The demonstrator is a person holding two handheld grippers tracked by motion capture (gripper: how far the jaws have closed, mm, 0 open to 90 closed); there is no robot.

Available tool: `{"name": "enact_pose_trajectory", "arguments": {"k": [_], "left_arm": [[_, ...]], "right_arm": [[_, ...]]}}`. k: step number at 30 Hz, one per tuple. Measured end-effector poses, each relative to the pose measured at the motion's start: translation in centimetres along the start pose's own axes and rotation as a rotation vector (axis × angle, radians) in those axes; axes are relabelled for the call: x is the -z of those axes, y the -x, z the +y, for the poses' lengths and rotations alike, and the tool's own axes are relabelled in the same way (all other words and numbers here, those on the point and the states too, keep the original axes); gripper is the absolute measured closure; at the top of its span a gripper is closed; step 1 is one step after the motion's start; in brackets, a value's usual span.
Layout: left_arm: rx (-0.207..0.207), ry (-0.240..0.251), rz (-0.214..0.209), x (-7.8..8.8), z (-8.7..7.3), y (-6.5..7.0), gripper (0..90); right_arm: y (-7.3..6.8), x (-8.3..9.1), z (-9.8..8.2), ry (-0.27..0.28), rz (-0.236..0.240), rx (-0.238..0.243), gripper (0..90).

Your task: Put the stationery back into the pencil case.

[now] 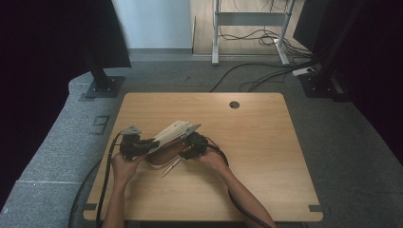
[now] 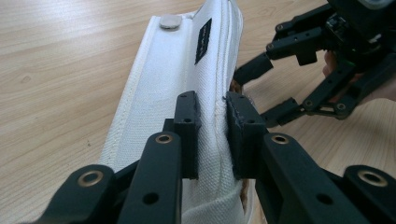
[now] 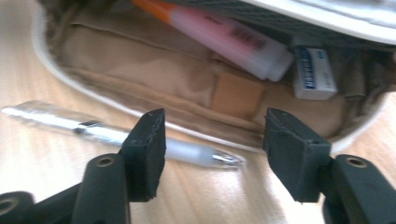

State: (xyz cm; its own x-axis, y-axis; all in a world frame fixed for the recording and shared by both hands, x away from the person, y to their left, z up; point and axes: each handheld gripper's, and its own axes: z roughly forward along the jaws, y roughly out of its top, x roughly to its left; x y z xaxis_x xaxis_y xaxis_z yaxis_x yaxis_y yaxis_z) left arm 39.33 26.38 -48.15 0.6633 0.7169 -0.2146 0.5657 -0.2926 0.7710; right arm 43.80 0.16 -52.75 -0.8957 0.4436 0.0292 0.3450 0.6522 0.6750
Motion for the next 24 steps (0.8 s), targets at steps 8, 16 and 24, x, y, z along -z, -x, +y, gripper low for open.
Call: {"name": "enact_pose_trajectory", "arguments": {"k": [8,16,24], "left_arm": [[0.008,0.007,0.008,0.05,-0.01,-0.08,75.8],[0.011,0.004,0.005,0.16,-0.06,-0.26,75.8],[0.012,0.005,0.004,0.14,-0.09,-0.29,75.7]], "right_arm": [[-0.77,-0.02,0.28,-0.011,0.077,0.040,42.6],[-1.03,-0.82,0.33,-0.036,0.124,0.079,41.2],[-0.99,-0.83,0.71,-0.076,0.135,0.115,43.5]]}}
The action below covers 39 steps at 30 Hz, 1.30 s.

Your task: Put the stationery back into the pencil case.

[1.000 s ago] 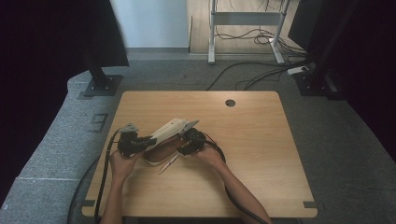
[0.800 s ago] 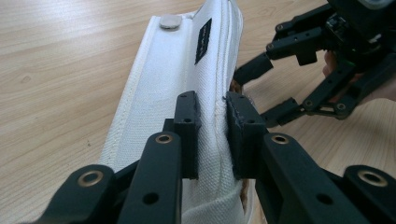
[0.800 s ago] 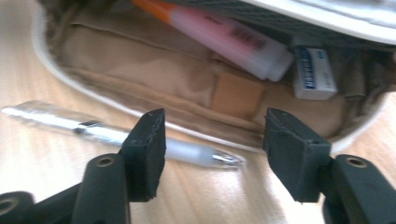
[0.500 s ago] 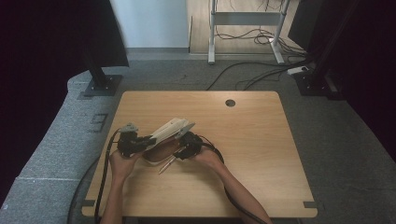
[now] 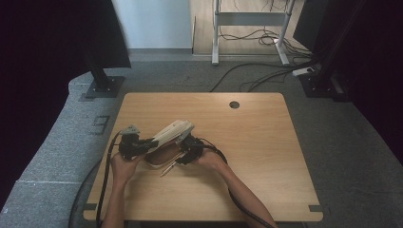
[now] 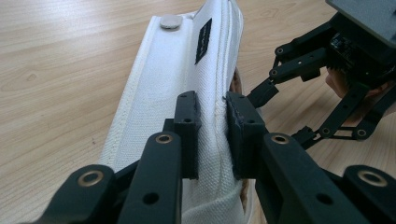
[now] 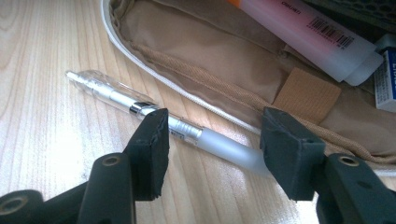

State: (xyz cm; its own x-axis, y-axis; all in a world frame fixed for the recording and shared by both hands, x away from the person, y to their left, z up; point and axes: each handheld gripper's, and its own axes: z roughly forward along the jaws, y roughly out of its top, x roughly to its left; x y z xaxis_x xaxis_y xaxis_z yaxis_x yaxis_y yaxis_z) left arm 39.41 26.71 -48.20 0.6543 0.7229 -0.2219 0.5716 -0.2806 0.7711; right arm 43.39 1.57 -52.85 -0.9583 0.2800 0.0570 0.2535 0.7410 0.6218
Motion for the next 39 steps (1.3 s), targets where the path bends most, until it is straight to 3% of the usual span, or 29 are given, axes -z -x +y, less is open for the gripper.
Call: {"name": "enact_pose_trajectory", "arguments": {"k": [5,17,28,39], "left_arm": [[-0.001,-0.002,0.000,0.0,0.0,0.0,75.7],[0.001,-0.002,-0.002,0.0,0.0,-0.1,75.7],[0.000,-0.005,-0.004,-0.1,0.0,-0.1,75.5],[0.000,-0.008,-0.007,-0.2,0.0,0.0,75.3]], "right_arm": [[0.2,-0.5,0.4,-0.015,0.033,0.005,44.9],[-0.6,0.0,-0.3,-0.023,0.048,0.039,56.2],[-2.4,1.0,-1.7,-0.033,0.078,0.103,63.0],[-4.8,1.8,-2.9,-0.028,0.060,0.141,71.6]]}}
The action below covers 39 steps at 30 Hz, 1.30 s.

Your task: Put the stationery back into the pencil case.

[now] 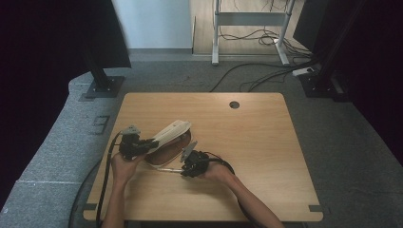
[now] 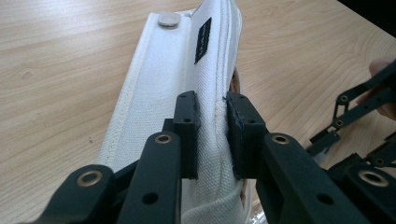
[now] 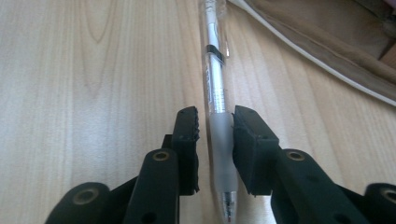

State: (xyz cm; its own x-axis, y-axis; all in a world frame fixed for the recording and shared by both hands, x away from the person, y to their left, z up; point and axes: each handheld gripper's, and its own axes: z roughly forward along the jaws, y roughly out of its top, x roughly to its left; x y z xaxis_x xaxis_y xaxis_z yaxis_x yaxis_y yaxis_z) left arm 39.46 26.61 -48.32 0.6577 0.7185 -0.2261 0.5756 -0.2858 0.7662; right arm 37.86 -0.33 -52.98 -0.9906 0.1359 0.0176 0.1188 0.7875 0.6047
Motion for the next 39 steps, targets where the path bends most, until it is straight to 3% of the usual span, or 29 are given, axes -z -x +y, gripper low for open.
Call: {"name": "enact_pose_trajectory", "arguments": {"k": [3,10,19,32,39], "left_arm": [[-0.001,-0.002,-0.001,0.0,0.0,0.0,75.2],[0.001,-0.003,-0.003,0.0,0.0,0.0,75.2],[0.001,-0.004,-0.004,0.0,0.0,0.0,75.2],[0.002,-0.002,-0.003,0.0,0.0,0.0,75.3],[0.006,0.007,-0.001,0.1,0.0,0.0,75.9]], "right_arm": [[-0.4,0.0,-0.1,0.001,0.002,-0.003,77.5],[-0.9,0.1,0.1,-0.011,-0.011,-0.030,78.7],[-1.0,0.2,-0.2,0.014,-0.020,-0.063,78.9],[-1.5,2.4,-0.1,0.070,-0.016,-0.070,78.9],[-1.1,3.8,-0.2,0.097,-0.030,-0.094,78.9]]}}
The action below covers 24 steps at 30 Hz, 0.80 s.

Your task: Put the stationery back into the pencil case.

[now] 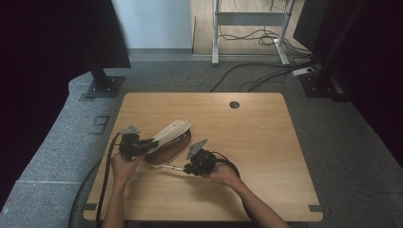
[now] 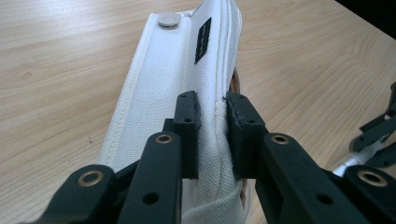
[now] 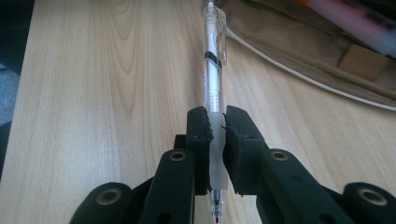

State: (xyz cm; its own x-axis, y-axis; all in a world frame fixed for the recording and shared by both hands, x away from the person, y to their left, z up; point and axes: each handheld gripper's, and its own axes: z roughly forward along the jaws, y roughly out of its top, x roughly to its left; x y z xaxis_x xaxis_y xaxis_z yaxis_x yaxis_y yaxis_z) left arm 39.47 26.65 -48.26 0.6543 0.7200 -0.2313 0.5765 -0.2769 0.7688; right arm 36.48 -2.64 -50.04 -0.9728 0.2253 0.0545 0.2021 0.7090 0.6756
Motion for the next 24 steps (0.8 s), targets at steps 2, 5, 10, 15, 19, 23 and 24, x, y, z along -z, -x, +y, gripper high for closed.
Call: {"name": "enact_pose_trajectory", "arguments": {"k": [2,5,10,15,19,23,24], "left_arm": [[0.002,0.004,0.001,0.0,0.0,0.0,76.0],[0.008,0.009,-0.002,0.1,0.0,0.0,76.1],[0.013,0.015,-0.004,0.1,0.1,0.0,76.1],[0.011,0.019,-0.001,0.2,0.1,0.1,76.3],[0.005,0.016,-0.001,0.2,0.1,0.2,76.4],[-0.001,0.016,-0.001,0.2,0.2,0.3,76.4],[-0.002,0.016,-0.002,0.2,0.2,0.3,76.4]], "right_arm": [[0.3,0.3,0.0,0.005,-0.011,-0.010,78.9],[0.7,0.6,0.0,0.007,-0.026,-0.024,78.9],[1.5,0.9,0.2,0.022,-0.048,-0.043,78.9],[2.3,0.7,0.5,0.019,-0.069,-0.058,78.9],[2.9,0.4,0.7,0.016,-0.086,-0.069,78.9],[3.5,-0.1,1.1,0.012,-0.098,-0.075,78.9],[3.5,-0.3,1.2,0.012,-0.104,-0.077,78.9]]}}
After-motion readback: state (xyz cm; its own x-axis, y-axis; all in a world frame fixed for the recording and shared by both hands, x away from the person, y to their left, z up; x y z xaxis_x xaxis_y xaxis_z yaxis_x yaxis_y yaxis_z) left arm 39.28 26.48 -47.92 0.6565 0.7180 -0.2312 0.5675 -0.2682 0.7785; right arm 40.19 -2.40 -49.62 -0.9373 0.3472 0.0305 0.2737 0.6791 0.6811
